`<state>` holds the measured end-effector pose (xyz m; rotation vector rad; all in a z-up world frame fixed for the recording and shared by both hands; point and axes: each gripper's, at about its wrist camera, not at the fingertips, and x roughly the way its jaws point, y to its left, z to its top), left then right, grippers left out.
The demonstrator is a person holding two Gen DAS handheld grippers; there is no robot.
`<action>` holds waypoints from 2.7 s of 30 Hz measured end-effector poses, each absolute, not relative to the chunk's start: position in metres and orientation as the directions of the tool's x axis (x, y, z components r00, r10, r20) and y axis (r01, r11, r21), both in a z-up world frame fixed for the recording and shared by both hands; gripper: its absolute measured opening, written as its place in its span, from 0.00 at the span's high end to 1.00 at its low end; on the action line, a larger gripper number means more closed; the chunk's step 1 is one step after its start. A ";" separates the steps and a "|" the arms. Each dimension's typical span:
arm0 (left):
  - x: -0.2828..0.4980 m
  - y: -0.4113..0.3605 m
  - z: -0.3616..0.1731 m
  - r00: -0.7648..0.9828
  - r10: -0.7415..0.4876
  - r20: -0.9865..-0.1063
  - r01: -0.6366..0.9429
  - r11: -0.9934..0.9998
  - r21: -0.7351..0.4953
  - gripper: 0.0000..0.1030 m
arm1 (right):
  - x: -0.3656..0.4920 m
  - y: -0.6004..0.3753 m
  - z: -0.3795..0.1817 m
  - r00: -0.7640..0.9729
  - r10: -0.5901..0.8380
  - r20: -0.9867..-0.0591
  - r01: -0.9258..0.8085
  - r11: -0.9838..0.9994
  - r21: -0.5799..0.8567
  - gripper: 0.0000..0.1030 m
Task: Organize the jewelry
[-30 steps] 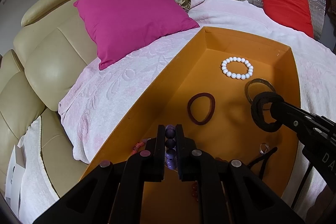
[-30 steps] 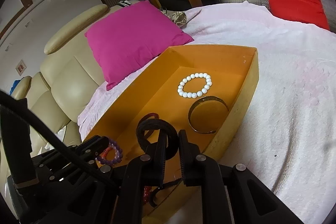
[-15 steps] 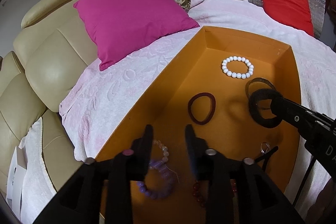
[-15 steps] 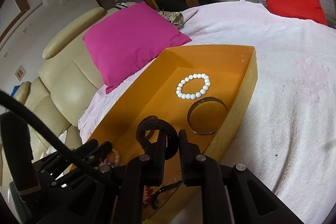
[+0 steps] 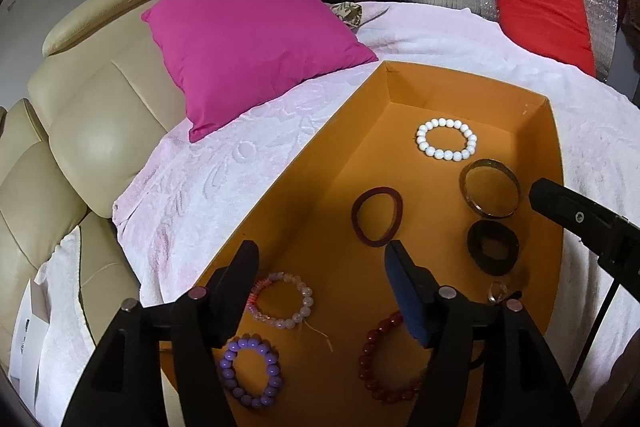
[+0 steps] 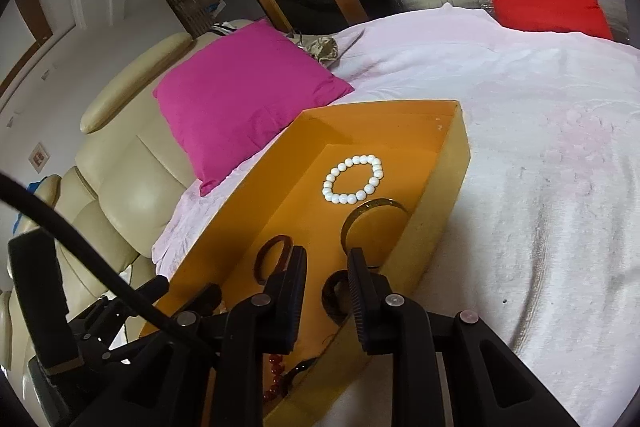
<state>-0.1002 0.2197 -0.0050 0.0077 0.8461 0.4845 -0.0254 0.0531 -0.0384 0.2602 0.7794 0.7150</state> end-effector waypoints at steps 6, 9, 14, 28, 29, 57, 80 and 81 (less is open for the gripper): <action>-0.099 0.208 -0.002 0.580 0.411 -0.704 -0.384 0.899 0.209 0.34 | -0.031 0.049 -0.033 0.510 0.660 -0.552 -0.509 0.749 0.425 0.76; -0.099 0.205 0.000 0.590 0.407 -0.697 -0.379 0.902 0.205 0.33 | -0.032 0.045 -0.030 0.519 0.655 -0.550 -0.510 0.753 0.415 0.76; -0.098 0.199 0.003 0.606 0.406 -0.684 -0.376 0.904 0.204 0.26 | -0.031 0.032 -0.025 0.535 0.650 -0.540 -0.503 0.759 0.414 0.76; -0.124 0.170 0.040 0.683 0.444 -0.580 -0.372 0.895 0.247 0.23 | -0.059 0.005 -0.002 0.608 0.599 -0.522 -0.524 0.796 0.303 0.41; -0.130 0.168 0.049 0.697 0.431 -0.573 -0.370 0.901 0.227 0.23 | -0.065 0.003 0.000 0.612 0.596 -0.519 -0.527 0.797 0.295 0.40; -0.314 0.161 0.227 0.774 0.568 -0.279 -0.521 0.822 0.229 0.04 | -0.239 -0.037 0.129 0.750 0.443 -0.491 -0.498 0.867 0.023 0.27; -0.364 0.170 0.246 0.765 0.599 -0.237 -0.570 0.801 0.183 0.01 | -0.300 -0.024 0.173 0.769 0.416 -0.485 -0.485 0.874 -0.020 0.24; -0.364 0.171 0.246 0.767 0.596 -0.238 -0.568 0.803 0.182 0.01 | -0.301 -0.023 0.174 0.770 0.416 -0.485 -0.486 0.874 -0.022 0.24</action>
